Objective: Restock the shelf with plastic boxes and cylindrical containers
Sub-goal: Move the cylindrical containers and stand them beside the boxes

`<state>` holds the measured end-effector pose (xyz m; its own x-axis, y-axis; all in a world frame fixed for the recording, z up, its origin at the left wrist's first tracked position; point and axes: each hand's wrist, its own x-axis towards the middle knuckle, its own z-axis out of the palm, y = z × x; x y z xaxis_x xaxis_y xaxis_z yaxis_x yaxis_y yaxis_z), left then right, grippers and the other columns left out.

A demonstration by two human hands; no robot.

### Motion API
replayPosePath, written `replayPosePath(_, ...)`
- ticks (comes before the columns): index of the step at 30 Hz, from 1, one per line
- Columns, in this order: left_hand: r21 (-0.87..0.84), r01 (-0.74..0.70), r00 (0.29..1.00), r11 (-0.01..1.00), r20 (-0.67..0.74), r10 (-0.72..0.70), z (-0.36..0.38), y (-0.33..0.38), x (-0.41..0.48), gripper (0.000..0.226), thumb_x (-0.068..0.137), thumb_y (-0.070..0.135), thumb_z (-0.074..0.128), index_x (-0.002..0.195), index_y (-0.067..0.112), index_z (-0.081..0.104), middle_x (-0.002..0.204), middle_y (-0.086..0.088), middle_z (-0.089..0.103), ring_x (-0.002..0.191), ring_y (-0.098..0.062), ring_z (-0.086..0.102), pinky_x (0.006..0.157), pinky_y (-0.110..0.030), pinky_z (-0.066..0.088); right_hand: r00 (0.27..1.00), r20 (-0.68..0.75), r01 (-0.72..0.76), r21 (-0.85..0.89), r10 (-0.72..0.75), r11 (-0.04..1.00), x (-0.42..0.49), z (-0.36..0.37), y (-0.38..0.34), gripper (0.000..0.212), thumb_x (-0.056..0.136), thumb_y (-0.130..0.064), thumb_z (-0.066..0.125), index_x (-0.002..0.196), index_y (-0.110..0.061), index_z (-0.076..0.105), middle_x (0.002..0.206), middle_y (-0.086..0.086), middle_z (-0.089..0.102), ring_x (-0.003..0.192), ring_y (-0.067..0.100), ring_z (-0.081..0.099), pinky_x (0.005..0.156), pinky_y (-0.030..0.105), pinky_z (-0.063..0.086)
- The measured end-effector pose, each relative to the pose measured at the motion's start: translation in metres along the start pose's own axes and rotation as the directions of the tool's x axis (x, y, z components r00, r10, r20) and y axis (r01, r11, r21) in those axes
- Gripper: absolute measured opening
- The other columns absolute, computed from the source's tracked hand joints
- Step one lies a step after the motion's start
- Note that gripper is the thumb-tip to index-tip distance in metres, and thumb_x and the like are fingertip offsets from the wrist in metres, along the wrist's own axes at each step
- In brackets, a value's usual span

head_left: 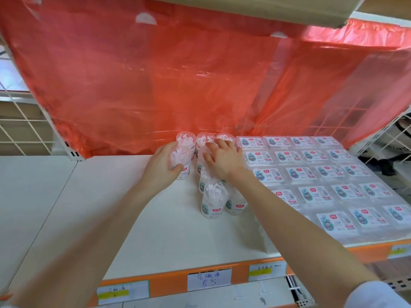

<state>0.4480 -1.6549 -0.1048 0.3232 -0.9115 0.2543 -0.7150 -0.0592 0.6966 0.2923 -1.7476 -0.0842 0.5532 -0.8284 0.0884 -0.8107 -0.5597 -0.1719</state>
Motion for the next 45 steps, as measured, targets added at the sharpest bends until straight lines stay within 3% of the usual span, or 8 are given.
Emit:
replayPosePath(5, -0.007, 0.018, 0.999, 1.000, -0.039, -0.019, 0.010, 0.002, 0.002, 0.055, 0.082, 0.005, 0.062, 0.134, 0.008, 0.042, 0.136, -0.011, 0.045, 0.124, -0.024, 0.041, 0.092, -0.015, 0.025, 1.000, -0.001, 0.001, -0.007, -0.001, 1.000, 0.001, 0.002, 0.002, 0.046, 0.097, -0.039, 0.029, 0.138, -0.021, 0.039, 0.149, 0.005, 0.031, 0.134, 0.028, 0.025, 0.107, 0.053, 0.016)
replayPosePath(10, -0.032, 0.034, 0.996, 0.999, -0.081, -0.036, 0.014, 0.004, 0.003, 0.055, 0.082, 0.004, 0.063, 0.133, 0.006, 0.043, 0.133, -0.013, 0.045, 0.123, -0.026, 0.042, 0.094, -0.018, 0.025, 1.000, 0.000, -0.008, 0.014, 0.008, 1.000, 0.003, 0.004, 0.002, 0.046, 0.097, -0.039, 0.030, 0.138, -0.021, 0.039, 0.149, 0.004, 0.030, 0.135, 0.027, 0.024, 0.108, 0.053, 0.015)
replayPosePath(27, -0.024, 0.055, 0.995, 0.998, -0.086, -0.056, 0.025, 0.010, 0.007, 0.055, 0.080, 0.005, 0.066, 0.131, 0.004, 0.045, 0.131, -0.016, 0.042, 0.120, -0.027, 0.043, 0.085, -0.007, 0.020, 1.000, -0.003, -0.006, 0.026, 0.006, 1.000, 0.000, -0.001, 0.000, 0.045, 0.096, -0.039, 0.031, 0.137, -0.022, 0.039, 0.146, 0.003, 0.034, 0.134, 0.027, 0.025, 0.108, 0.052, 0.015)
replayPosePath(37, 0.001, 0.088, 0.996, 0.996, -0.031, -0.088, 0.017, 0.023, 0.001, 0.062, 0.081, 0.011, 0.067, 0.136, 0.007, 0.038, 0.136, -0.014, 0.037, 0.124, -0.025, 0.039, 0.096, -0.018, 0.025, 0.999, 0.036, -0.021, 0.093, 0.018, 0.995, 0.000, -0.008, -0.002, 0.047, 0.095, -0.038, 0.035, 0.139, -0.023, 0.037, 0.149, 0.005, 0.031, 0.135, 0.029, 0.024, 0.110, 0.054, 0.012)
replayPosePath(41, 0.099, 0.118, 0.992, 0.988, -0.054, -0.114, 0.000, 0.022, -0.014, 0.058, 0.087, 0.023, 0.060, 0.138, 0.012, 0.035, 0.140, -0.009, 0.034, 0.128, -0.024, 0.036, 0.102, -0.035, 0.032, 1.000, -0.008, -0.026, 0.184, 0.028, 0.983, 0.001, -0.015, -0.005, 0.045, 0.093, -0.033, 0.040, 0.137, -0.023, 0.039, 0.144, 0.006, 0.035, 0.133, 0.029, 0.024, 0.108, 0.053, 0.016)
replayPosePath(45, 0.231, 0.181, 0.982, 0.956, -0.099, -0.162, -0.018, 0.013, -0.036, 0.055, 0.090, 0.031, 0.053, 0.139, 0.014, 0.035, 0.142, -0.008, 0.035, 0.128, -0.027, 0.035, 0.101, -0.041, 0.033, 0.997, -0.051, 0.056, 0.132, -0.050, 0.990, 0.000, -0.022, -0.021, 0.044, 0.094, -0.032, 0.041, 0.135, -0.018, 0.041, 0.143, 0.007, 0.034, 0.133, 0.029, 0.022, 0.107, 0.054, 0.016)
